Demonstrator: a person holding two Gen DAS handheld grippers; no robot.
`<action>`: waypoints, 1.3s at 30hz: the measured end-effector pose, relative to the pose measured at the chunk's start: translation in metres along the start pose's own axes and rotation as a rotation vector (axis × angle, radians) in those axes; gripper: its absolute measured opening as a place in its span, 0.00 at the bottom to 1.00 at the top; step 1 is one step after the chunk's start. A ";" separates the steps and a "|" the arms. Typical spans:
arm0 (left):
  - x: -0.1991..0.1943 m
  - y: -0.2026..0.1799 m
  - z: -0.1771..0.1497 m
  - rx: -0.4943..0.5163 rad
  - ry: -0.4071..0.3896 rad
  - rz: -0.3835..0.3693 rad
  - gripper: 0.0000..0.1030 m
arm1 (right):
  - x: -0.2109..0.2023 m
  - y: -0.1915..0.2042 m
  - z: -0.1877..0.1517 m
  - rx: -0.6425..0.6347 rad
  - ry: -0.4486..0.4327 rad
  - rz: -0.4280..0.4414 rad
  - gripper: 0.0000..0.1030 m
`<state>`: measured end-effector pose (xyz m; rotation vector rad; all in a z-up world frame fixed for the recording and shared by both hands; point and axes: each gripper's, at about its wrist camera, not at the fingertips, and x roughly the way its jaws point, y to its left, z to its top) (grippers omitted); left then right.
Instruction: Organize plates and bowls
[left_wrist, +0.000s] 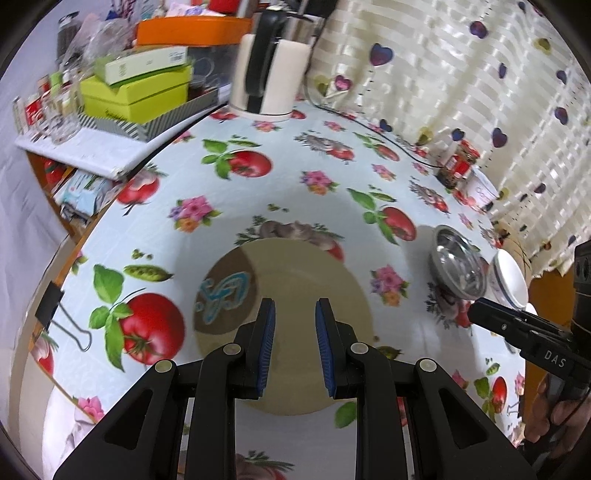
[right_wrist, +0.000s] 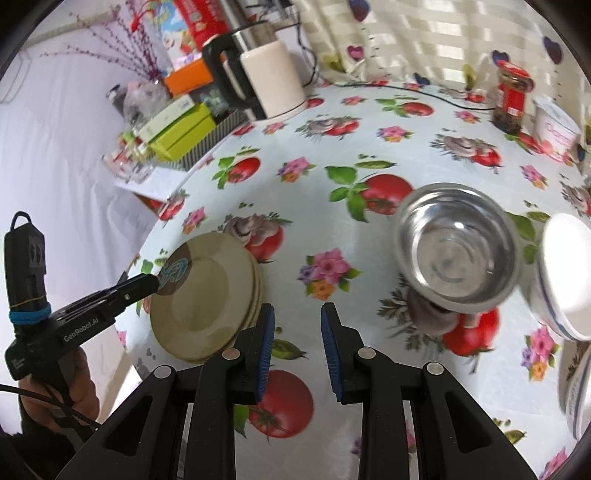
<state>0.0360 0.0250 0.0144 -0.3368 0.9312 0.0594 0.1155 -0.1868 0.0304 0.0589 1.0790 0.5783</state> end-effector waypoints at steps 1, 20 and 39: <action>0.000 -0.004 0.001 0.008 -0.001 -0.005 0.22 | -0.004 -0.004 -0.001 0.008 -0.010 -0.002 0.25; 0.018 -0.063 0.018 0.115 0.016 -0.085 0.22 | -0.034 -0.049 -0.007 0.101 -0.087 -0.063 0.34; 0.060 -0.123 0.036 0.168 0.080 -0.196 0.22 | -0.035 -0.098 -0.009 0.217 -0.104 -0.137 0.34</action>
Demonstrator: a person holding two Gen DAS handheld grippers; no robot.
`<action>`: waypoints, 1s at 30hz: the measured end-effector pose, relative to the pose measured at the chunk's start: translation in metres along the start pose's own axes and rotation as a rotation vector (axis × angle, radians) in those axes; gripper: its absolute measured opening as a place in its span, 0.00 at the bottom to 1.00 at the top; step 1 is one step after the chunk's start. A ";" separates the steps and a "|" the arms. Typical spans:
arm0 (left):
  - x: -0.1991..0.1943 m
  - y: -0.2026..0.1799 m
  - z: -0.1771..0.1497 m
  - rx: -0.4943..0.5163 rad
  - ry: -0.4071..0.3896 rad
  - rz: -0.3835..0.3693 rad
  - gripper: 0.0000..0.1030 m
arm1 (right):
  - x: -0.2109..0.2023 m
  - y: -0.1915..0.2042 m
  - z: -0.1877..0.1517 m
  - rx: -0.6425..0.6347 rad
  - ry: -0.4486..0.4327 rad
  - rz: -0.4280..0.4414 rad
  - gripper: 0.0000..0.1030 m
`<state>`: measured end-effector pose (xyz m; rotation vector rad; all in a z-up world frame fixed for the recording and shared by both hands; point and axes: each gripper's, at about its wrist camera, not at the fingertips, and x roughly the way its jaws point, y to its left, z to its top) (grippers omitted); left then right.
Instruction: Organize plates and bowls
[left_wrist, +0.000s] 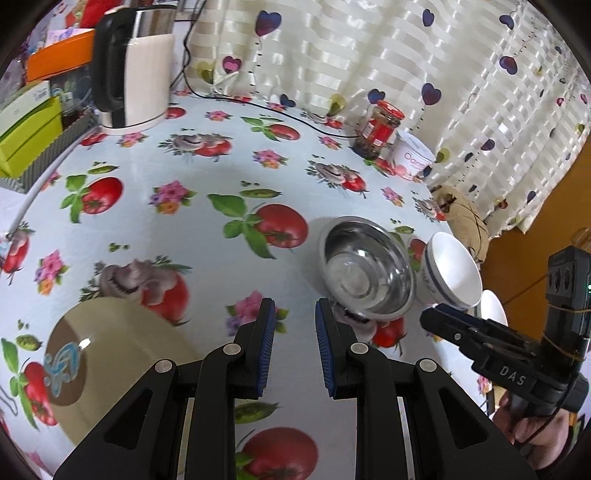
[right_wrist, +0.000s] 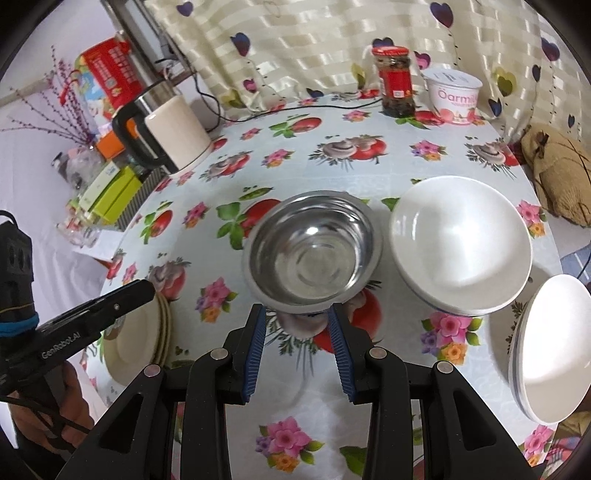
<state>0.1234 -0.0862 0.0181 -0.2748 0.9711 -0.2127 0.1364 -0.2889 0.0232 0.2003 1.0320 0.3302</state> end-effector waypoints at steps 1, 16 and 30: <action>0.003 -0.002 0.002 0.000 0.005 -0.006 0.22 | 0.001 -0.002 0.001 0.005 0.001 -0.002 0.34; 0.045 -0.018 0.023 -0.013 0.045 -0.052 0.24 | 0.022 -0.025 0.019 0.057 0.012 -0.035 0.34; 0.070 -0.018 0.023 -0.030 0.087 -0.056 0.25 | 0.033 -0.030 0.026 0.065 0.022 -0.041 0.33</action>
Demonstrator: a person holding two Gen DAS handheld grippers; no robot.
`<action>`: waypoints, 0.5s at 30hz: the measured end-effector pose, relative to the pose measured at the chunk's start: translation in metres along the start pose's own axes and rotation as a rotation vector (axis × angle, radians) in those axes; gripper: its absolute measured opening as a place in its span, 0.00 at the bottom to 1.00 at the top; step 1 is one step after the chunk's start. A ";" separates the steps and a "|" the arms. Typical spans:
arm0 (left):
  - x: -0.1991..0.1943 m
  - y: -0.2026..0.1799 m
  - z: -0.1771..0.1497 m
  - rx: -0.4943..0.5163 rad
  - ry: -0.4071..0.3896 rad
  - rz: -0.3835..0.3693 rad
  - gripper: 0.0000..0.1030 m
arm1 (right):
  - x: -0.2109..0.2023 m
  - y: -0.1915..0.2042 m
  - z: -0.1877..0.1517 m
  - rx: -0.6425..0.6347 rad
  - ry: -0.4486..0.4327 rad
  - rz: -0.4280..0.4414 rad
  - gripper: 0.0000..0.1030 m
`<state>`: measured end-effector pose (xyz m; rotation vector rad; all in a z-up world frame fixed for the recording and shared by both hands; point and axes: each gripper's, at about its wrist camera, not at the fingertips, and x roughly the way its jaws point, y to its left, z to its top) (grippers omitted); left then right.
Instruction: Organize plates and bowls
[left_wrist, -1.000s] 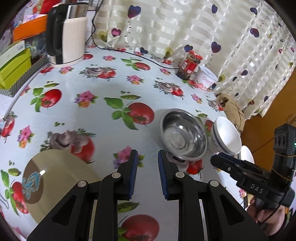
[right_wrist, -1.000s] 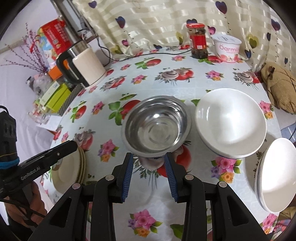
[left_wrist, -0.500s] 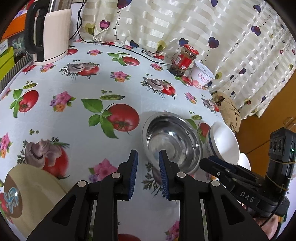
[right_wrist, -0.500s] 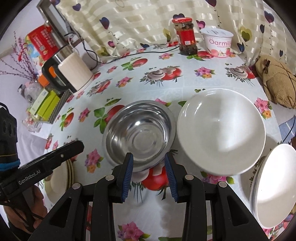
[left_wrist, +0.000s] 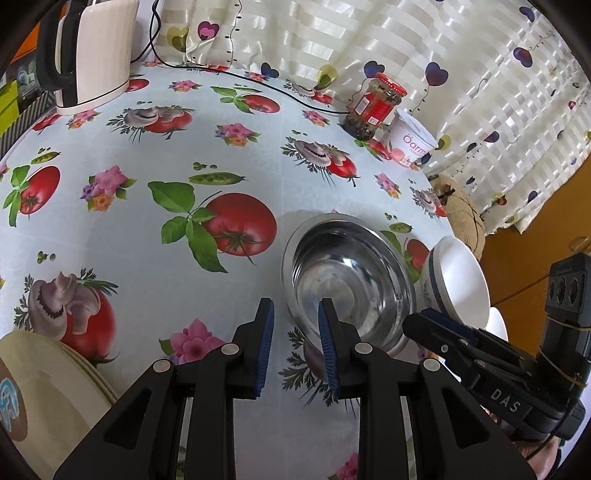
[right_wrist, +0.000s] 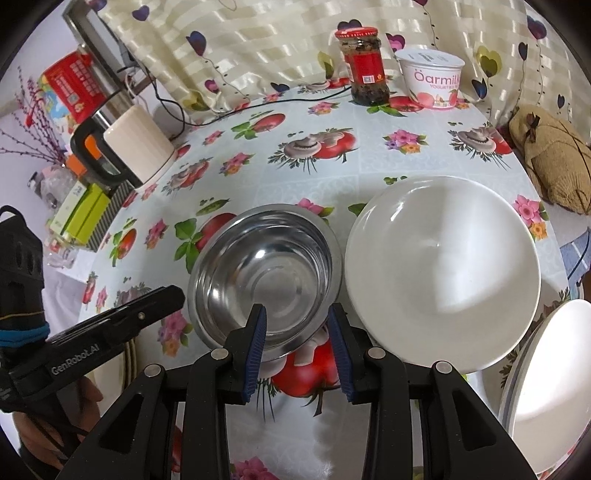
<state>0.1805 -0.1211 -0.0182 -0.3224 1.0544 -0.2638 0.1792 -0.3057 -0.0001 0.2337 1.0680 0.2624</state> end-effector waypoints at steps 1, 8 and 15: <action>0.001 0.000 0.000 0.001 0.002 0.002 0.25 | 0.001 -0.001 0.000 0.000 0.002 0.003 0.33; 0.009 -0.003 0.001 0.012 0.010 0.011 0.25 | 0.002 0.000 -0.002 -0.004 0.009 0.003 0.30; 0.013 -0.003 0.001 0.015 0.016 0.021 0.25 | 0.002 -0.001 -0.004 0.004 0.010 -0.002 0.21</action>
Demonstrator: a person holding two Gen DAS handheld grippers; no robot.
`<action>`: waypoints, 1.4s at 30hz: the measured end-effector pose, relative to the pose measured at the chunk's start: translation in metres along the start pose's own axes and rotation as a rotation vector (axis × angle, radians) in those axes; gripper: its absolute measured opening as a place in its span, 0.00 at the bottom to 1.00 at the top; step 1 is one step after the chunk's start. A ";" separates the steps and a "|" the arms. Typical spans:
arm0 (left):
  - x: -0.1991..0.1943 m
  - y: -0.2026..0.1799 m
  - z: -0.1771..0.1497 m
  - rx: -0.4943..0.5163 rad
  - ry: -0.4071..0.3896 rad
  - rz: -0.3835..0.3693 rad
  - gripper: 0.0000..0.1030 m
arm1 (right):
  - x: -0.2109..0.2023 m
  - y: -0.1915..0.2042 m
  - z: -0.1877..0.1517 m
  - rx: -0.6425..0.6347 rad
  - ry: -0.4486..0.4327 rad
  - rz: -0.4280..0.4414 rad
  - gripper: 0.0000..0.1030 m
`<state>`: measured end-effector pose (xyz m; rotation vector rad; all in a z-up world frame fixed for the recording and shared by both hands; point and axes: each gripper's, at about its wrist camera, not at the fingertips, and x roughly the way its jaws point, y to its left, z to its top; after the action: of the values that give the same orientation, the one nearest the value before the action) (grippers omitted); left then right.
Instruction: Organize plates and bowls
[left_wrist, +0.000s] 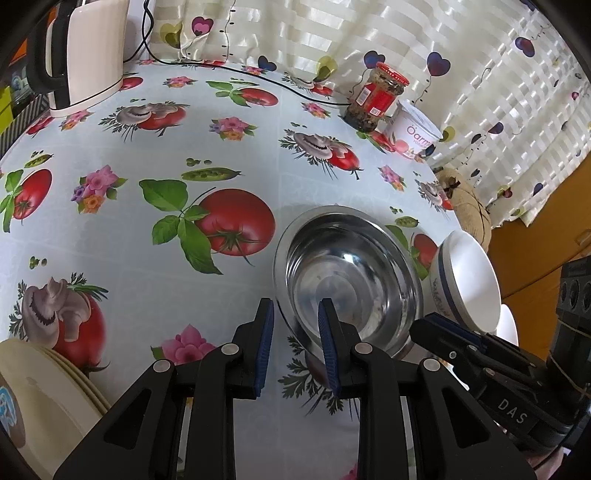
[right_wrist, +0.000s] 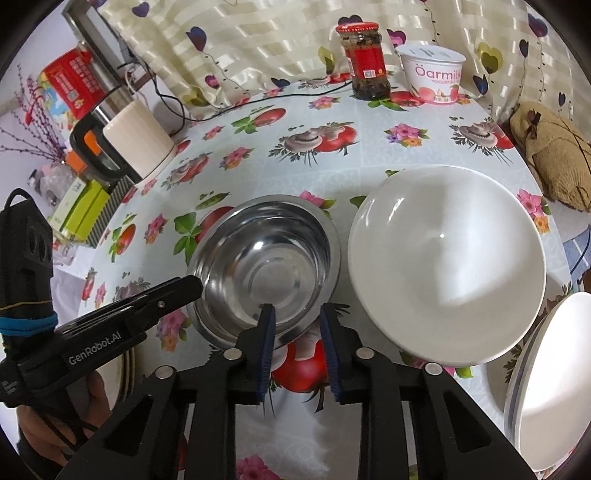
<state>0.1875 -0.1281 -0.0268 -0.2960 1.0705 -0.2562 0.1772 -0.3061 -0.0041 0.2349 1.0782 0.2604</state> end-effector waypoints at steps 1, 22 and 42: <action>-0.002 0.001 0.000 -0.002 -0.006 -0.002 0.25 | 0.000 0.000 0.000 0.000 0.001 -0.002 0.21; 0.019 0.004 0.008 -0.016 0.032 0.019 0.25 | 0.000 -0.004 0.005 0.044 0.006 -0.010 0.24; 0.010 0.008 -0.018 0.005 0.117 -0.009 0.12 | -0.010 -0.005 -0.005 0.035 0.005 -0.009 0.24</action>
<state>0.1769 -0.1264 -0.0455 -0.2838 1.1836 -0.2872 0.1685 -0.3135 0.0009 0.2606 1.0892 0.2338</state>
